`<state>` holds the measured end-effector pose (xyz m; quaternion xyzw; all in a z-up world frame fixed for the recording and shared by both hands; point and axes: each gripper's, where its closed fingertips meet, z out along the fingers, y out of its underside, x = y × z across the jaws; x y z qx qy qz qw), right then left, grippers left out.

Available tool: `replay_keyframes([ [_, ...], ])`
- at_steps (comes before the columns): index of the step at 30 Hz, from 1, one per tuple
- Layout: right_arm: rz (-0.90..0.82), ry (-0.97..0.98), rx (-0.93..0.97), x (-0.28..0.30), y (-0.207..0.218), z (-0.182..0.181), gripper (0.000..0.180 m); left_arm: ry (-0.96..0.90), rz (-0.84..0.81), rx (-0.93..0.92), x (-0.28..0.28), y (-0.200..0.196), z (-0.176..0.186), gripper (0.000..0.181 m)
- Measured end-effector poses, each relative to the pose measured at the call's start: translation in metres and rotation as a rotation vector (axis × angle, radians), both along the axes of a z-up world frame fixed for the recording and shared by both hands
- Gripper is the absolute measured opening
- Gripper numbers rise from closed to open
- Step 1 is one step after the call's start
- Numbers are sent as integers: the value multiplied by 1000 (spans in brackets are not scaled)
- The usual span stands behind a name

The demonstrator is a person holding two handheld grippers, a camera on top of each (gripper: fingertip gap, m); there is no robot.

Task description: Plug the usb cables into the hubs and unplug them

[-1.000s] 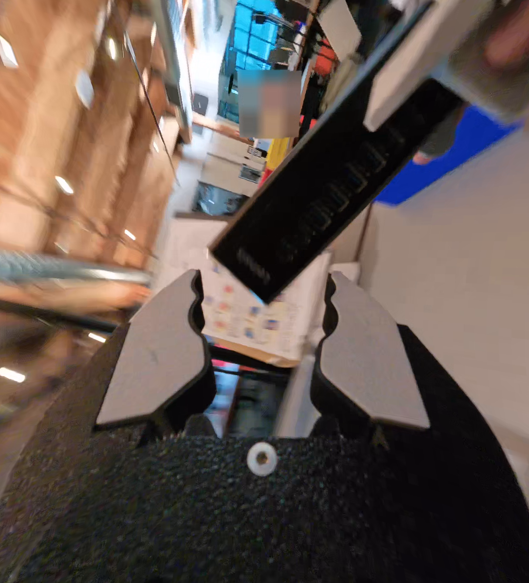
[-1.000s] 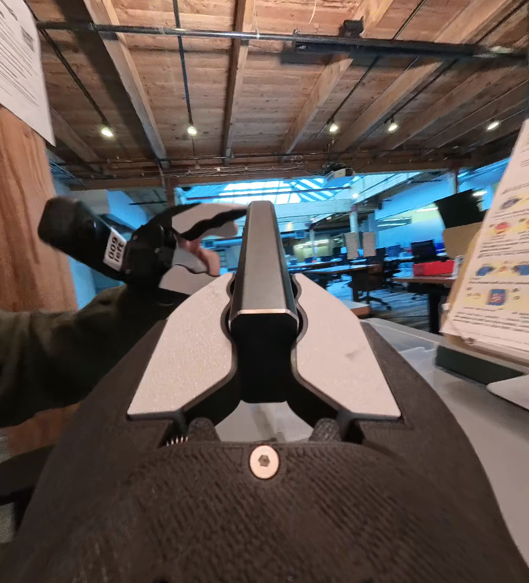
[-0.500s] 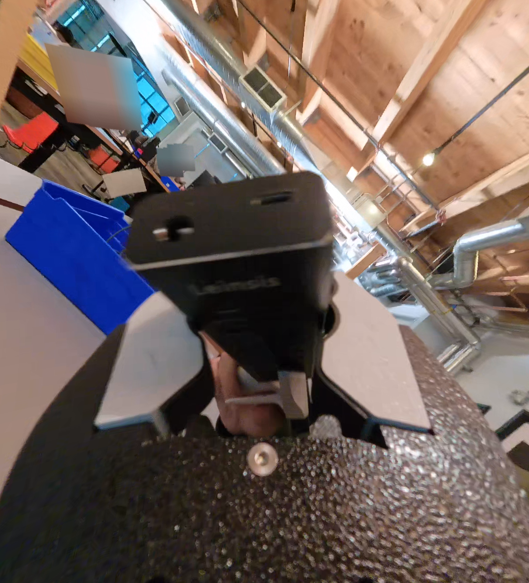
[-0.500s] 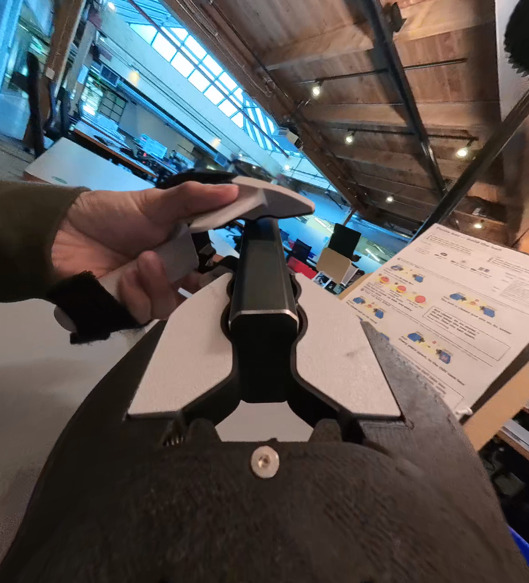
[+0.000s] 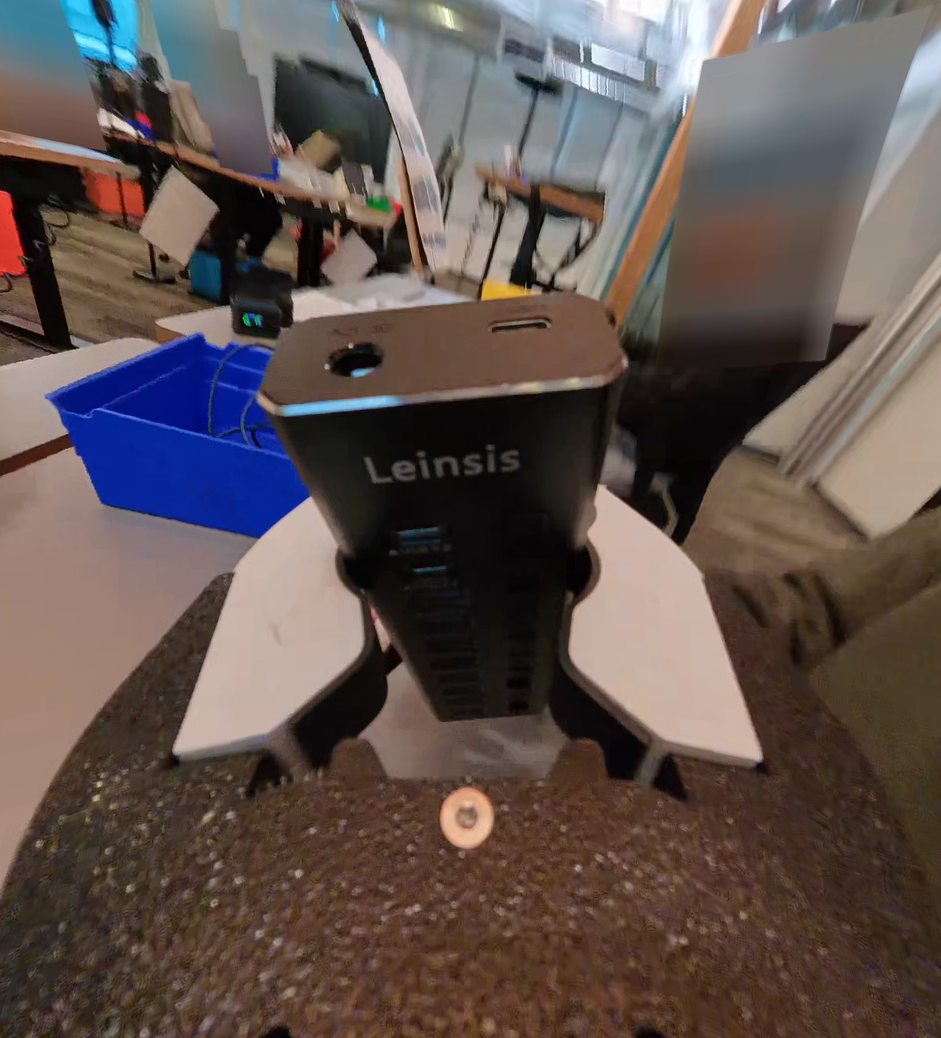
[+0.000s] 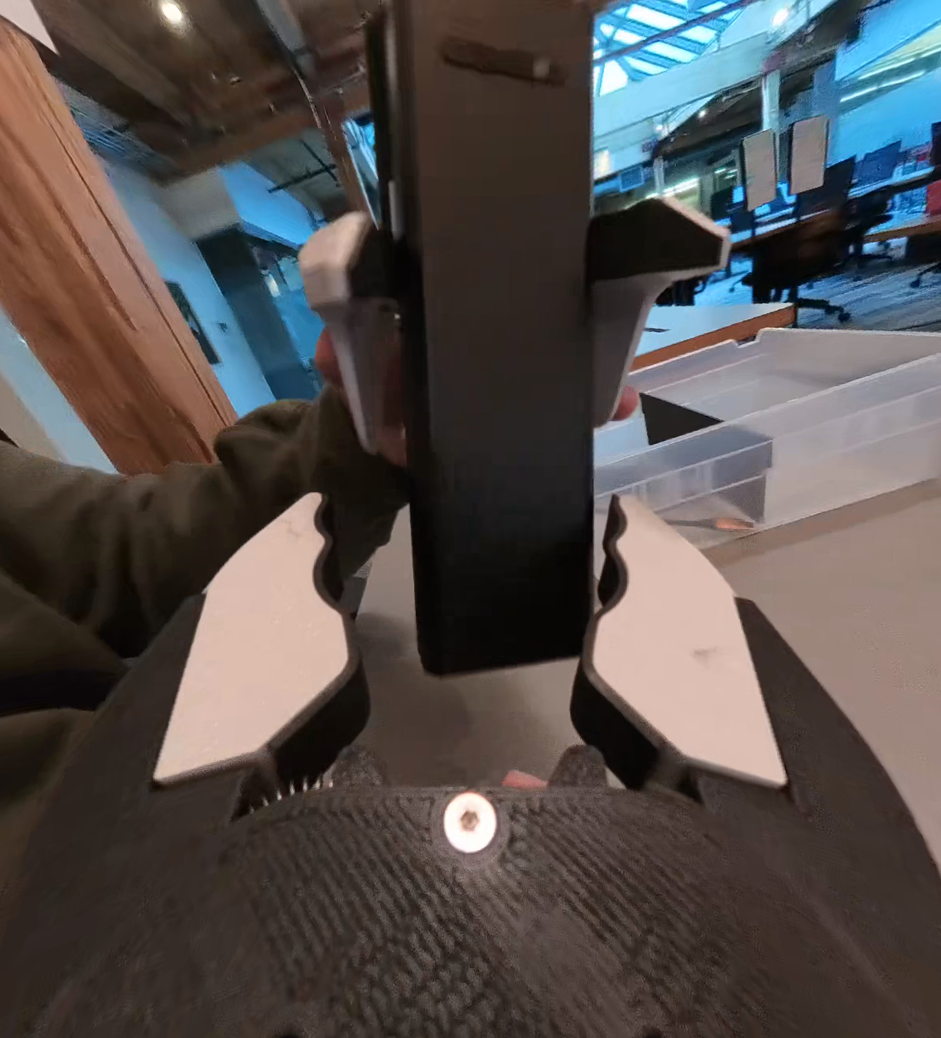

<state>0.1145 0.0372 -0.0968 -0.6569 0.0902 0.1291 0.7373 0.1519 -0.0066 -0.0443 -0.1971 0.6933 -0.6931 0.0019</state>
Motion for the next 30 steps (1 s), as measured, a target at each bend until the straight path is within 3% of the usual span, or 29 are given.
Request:
replay_keyframes([
  [3, -12, -74, -2, -5, 7, -2, 88, -95, -87, 156, -12, -13, -15, 71],
  [11, -25, -271, -111, -13, 16, -20, 72, -223, -241, 270, -35, -26, -35, 73],
  [14, -47, -222, -25, -7, 17, -16, 65, -360, -114, 341, -22, -22, -26, 81],
  [20, -110, -321, -172, 7, 10, -37, 64, -428, -59, 724, -12, -11, -47, 83],
  [25, -177, -410, -252, 18, -1, -39, 64, -338, -39, 613, -14, -13, -43, 80],
  [30, -339, -416, -243, 38, -7, -28, 64, -345, 107, 499, -10, -20, -26, 94],
])
